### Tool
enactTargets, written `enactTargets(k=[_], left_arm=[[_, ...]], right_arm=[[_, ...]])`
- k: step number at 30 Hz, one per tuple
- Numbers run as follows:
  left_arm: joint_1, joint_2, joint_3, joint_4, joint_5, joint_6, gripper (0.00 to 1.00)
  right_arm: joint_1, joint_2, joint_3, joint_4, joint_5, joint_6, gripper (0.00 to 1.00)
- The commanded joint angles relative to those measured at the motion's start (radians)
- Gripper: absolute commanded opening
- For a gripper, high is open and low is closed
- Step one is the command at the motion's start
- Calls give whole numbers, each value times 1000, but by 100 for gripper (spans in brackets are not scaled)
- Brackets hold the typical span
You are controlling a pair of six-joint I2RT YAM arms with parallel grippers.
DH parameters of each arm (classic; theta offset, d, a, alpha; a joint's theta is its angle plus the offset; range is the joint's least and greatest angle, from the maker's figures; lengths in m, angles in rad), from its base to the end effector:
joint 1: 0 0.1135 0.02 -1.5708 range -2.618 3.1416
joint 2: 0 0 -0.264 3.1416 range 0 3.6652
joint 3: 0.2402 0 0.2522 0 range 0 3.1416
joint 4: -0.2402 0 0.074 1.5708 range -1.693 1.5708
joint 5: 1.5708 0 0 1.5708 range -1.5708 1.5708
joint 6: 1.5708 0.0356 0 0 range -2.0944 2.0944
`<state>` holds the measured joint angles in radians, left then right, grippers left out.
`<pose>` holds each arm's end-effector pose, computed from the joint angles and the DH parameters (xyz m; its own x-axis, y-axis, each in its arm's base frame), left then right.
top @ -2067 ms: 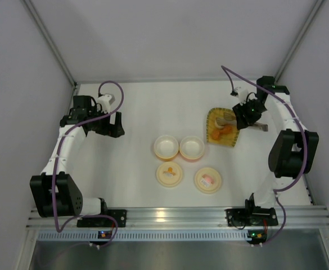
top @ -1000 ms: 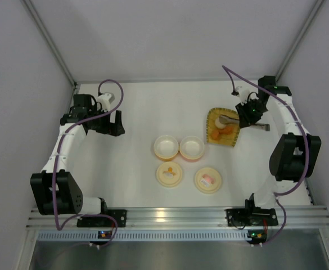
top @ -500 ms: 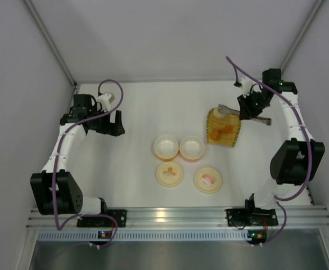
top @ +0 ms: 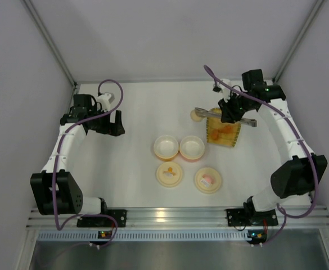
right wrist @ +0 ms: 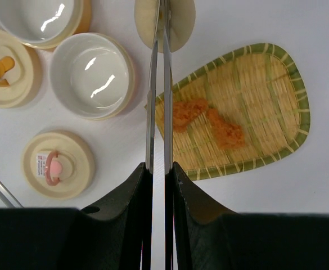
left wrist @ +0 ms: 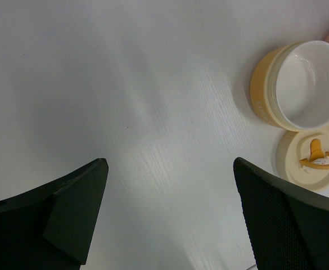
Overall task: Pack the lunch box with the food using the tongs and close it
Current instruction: Place the fake food in the packing box.
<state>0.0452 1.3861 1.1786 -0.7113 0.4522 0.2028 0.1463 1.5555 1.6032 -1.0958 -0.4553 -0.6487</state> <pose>0.2883 -0.0025 0.2970 -0.7326 0.1482 -0.6643 0.3796 0.8991 -0.2180 0.3051 0.0608 0.3573 -0.4728 -0.6181 -0.6280 -0.7953 0.6062 0.0020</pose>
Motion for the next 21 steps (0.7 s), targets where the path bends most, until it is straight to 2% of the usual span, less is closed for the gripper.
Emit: enactTargets(k=[1,6,11,21], left_arm=[[1,-25,23,1,3,-11,98],[4,-27,24,0,-21,-55,98],[8,27,47,-25,48,-88,98],[18,60,55,-10,85,-134,98]], right_arm=[[68,-67,-11,-29,-36,12,11],[205,-109,-64,5,3,35,10],[355,-114,-97,30,50,44,10],[503,-65,-101,77,122,70,10]])
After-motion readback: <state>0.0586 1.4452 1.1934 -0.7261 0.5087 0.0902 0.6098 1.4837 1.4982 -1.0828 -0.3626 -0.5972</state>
